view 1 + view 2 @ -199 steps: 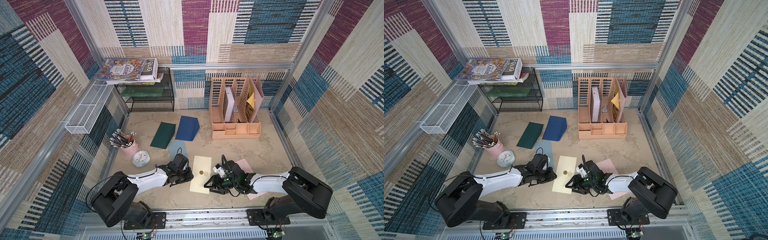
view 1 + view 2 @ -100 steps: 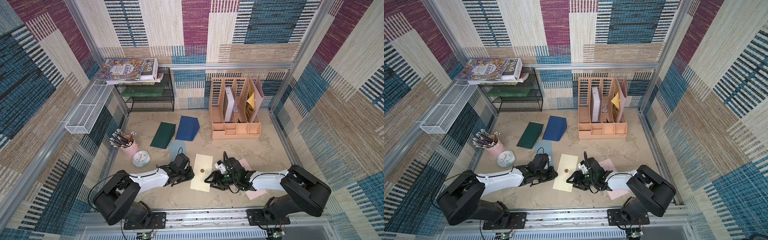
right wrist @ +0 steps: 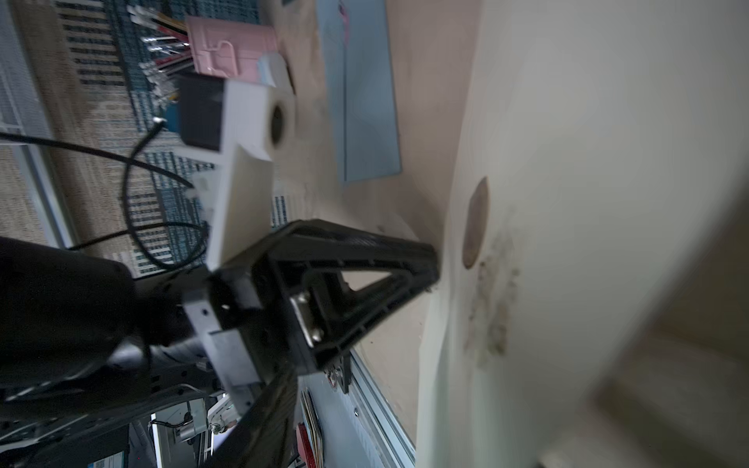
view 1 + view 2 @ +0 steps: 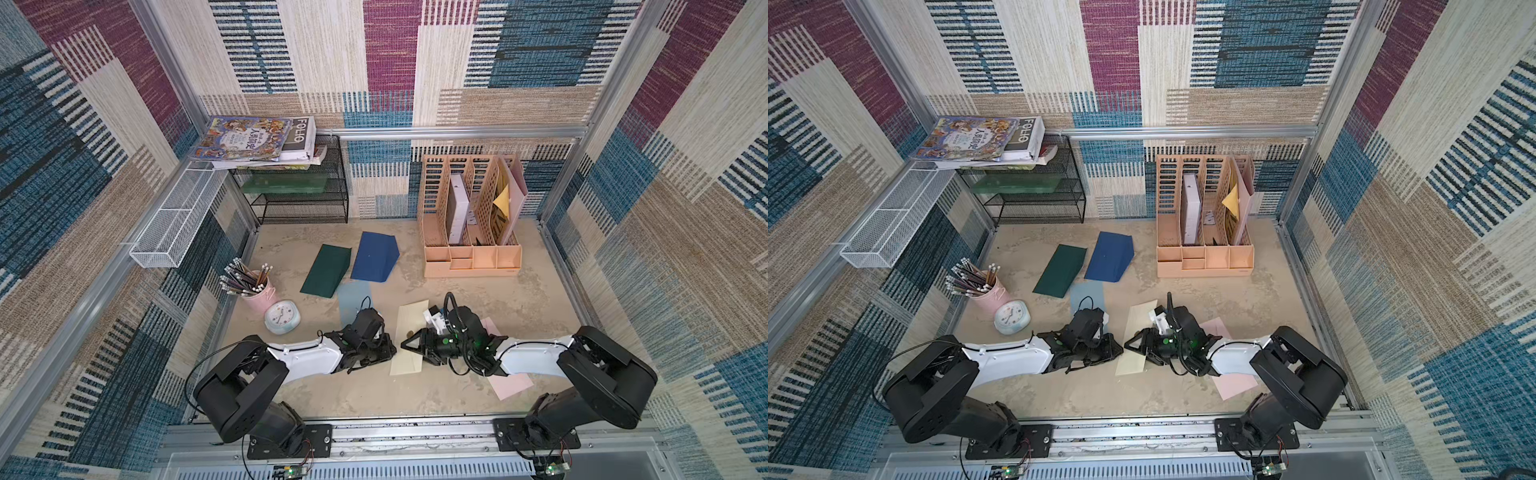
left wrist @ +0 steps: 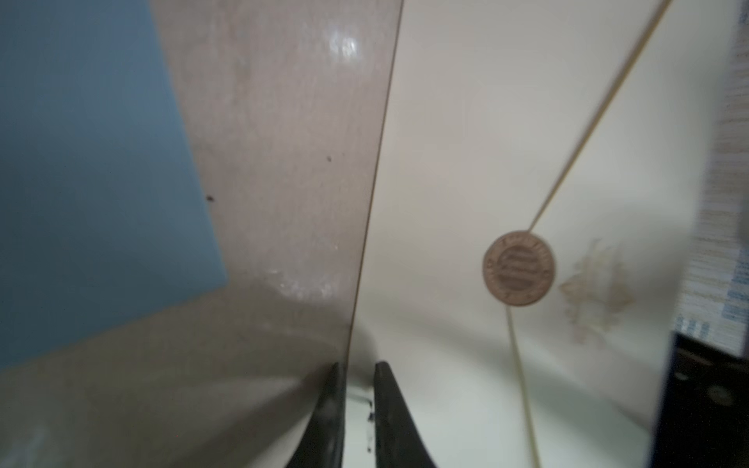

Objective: Open the envelope
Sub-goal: Pick up the envelope from the center of the board.

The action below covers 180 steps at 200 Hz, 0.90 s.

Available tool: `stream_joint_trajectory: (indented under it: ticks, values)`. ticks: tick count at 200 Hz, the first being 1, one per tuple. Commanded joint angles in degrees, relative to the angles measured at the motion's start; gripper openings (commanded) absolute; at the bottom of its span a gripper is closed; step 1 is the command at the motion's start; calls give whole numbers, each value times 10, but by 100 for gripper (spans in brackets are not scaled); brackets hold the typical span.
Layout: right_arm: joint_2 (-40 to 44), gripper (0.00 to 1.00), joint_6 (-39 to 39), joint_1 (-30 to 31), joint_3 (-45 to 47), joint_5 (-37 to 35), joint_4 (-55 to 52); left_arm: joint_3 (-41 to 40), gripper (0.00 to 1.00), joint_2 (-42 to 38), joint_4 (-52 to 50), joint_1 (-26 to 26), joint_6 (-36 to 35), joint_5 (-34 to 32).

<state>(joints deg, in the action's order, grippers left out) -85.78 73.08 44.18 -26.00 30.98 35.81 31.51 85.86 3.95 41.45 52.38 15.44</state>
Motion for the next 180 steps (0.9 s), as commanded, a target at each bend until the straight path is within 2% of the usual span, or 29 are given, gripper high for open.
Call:
stream_joint_trajectory:
  ticks: [1, 28, 39, 57, 75, 90, 123, 151, 180]
  values:
    - [-3, 59, -8, 0, -9, -6, 58, -9, 17, 9, -109, 1, 3, 7]
    - [-7, 56, -20, -4, -18, -8, 37, -11, 17, 7, -108, 4, 4, 4]
    - [-8, 46, -26, -5, -20, -14, 17, -12, 17, 5, -108, 4, 6, 4]
    - [-9, 27, -62, -5, -42, -35, -77, -14, 17, -4, -113, 4, 7, -2]
    - [-12, 27, -129, 1, -89, -83, -221, -15, 17, -14, -119, 5, 6, -10]
    - [-6, 23, -158, 8, -106, -120, -270, -14, 17, -16, -123, 5, 5, -13]
    - [-9, 0, -190, 4, -129, -144, -319, -14, 17, -25, -128, 5, 6, -18]
    - [-20, 0, -216, 3, -140, -151, -340, -8, 18, -71, -156, 5, -4, -48]
    - [15, 0, -230, -1, -126, -140, -318, 3, 23, -183, -202, 4, -35, -115]
